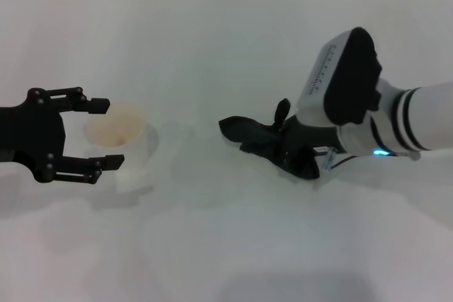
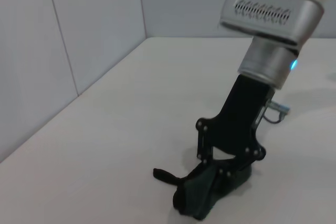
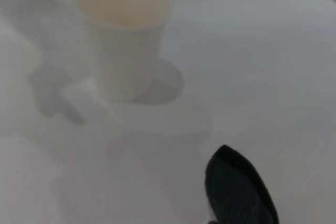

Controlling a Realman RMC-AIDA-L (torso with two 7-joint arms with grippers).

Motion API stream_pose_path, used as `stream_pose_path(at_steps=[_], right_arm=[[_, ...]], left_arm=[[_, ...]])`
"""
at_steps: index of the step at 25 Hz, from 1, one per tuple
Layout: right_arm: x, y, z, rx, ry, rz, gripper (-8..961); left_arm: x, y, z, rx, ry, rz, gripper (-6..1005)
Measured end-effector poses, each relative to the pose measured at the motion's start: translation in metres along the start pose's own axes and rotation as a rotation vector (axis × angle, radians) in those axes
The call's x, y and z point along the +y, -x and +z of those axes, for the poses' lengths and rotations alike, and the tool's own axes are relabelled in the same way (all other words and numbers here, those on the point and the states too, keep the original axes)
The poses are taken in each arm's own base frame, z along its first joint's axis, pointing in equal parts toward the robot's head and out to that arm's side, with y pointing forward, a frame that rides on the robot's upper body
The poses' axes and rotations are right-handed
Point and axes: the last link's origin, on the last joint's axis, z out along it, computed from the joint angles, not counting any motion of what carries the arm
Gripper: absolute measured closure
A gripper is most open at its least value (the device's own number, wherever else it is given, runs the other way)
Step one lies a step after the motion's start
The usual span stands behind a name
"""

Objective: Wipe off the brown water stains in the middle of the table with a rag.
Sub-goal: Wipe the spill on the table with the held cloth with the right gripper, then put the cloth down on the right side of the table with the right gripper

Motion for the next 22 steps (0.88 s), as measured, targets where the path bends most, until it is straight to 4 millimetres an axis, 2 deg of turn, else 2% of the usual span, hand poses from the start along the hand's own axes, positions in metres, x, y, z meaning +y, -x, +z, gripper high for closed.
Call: stream_pose_path(at_steps=[8, 17, 22], right_arm=[[-0.02, -0.014, -0.027, -0.011, -0.042, 0.102, 779], [-0.035, -0.04, -0.041, 0.045, -0.047, 0.196, 762], [-0.035, -0.047, -0.046, 0.068, -0.024, 0.207, 752]], left_arm=[[0.001, 0.003, -0.003, -0.007, -0.007, -0.004, 138], [0.001, 0.003, -0.003, -0.007, -0.009, -0.006, 138], [0.0, 0.003, -0.003, -0.006, -0.011, -0.007, 138]])
